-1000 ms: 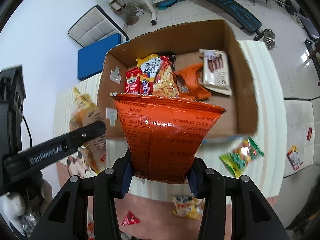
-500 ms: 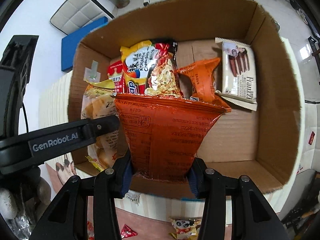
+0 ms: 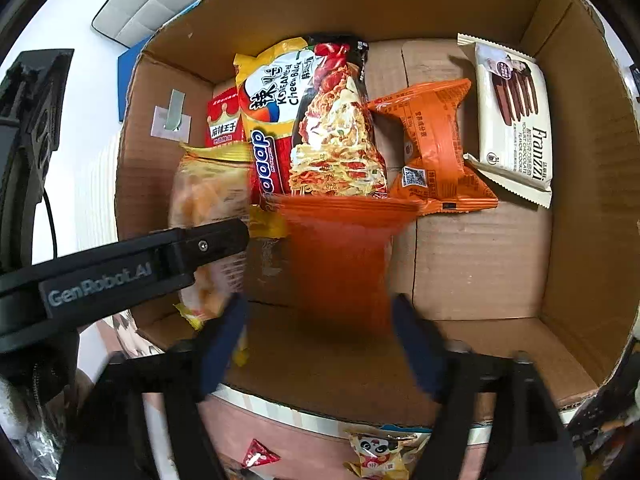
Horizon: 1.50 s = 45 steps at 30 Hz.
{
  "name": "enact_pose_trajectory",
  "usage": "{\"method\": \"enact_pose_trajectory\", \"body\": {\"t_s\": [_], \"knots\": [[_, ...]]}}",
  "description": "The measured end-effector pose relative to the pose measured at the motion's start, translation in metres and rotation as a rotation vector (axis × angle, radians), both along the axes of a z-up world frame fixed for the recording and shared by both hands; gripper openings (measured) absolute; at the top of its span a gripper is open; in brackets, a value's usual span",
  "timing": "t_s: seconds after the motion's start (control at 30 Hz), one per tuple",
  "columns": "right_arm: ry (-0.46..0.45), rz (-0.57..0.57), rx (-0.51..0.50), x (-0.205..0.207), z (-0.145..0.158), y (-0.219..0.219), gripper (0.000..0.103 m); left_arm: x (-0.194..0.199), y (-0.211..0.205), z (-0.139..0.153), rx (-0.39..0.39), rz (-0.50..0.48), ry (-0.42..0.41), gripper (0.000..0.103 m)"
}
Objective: Organize snacks
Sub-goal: 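Carry both bags over the box and lower them inside, then move the left tool to the panda snack bag while the right tool reaches the wrapped bun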
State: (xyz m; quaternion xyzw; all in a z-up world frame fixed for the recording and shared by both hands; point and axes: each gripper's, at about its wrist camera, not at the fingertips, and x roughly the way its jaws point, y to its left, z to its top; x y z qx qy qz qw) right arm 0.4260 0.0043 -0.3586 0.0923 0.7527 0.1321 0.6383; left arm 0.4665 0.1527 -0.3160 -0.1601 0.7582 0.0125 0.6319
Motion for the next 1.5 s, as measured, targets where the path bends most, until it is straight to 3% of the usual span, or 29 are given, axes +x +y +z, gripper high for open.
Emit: {"method": "enact_pose_trajectory", "body": {"t_s": [0.07, 0.1, 0.13, 0.37, 0.6, 0.7, 0.9, 1.1, 1.23, 1.37, 1.5], "knots": [[0.005, 0.004, -0.006, -0.001, 0.000, 0.000, 0.085, 0.000, 0.001, 0.005, 0.001, 0.001, -0.012, 0.067], [0.005, 0.006, -0.009, -0.002, 0.001, 0.000, 0.089, 0.000, 0.001, 0.006, -0.001, 0.001, -0.016, 0.081], [0.002, 0.008, -0.012, -0.002, 0.002, 0.000, 0.090, -0.001, 0.001, 0.009, 0.000, 0.000, -0.022, 0.084], [-0.072, 0.029, -0.069, -0.013, 0.025, -0.006, 0.093, -0.013, 0.001, 0.034, 0.021, -0.016, -0.081, 0.084], [-0.206, 0.017, -0.096, -0.033, 0.065, -0.021, 0.093, -0.044, 0.001, 0.084, 0.137, -0.046, -0.272, 0.084], [-0.247, 0.008, -0.082, -0.049, 0.085, -0.029, 0.093, -0.063, 0.003, 0.101, 0.150, -0.040, -0.335, 0.084], [-0.241, 0.011, -0.055, -0.096, 0.096, -0.040, 0.093, -0.118, -0.007, 0.116, 0.191, -0.068, -0.399, 0.084], [-0.091, 0.054, -0.062, -0.164, 0.054, -0.052, 0.093, -0.189, -0.018, 0.092, 0.219, -0.118, -0.340, 0.084], [0.012, 0.024, -0.068, -0.198, 0.015, -0.068, 0.093, -0.236, -0.018, 0.051, 0.193, -0.107, -0.215, 0.084], [0.056, -0.123, -0.055, -0.220, -0.005, -0.108, 0.093, -0.261, -0.024, 0.019, 0.112, -0.068, -0.120, 0.084], [0.095, -0.295, -0.037, -0.238, -0.021, -0.152, 0.093, -0.261, -0.043, 0.007, 0.063, -0.058, -0.099, 0.084]]}}
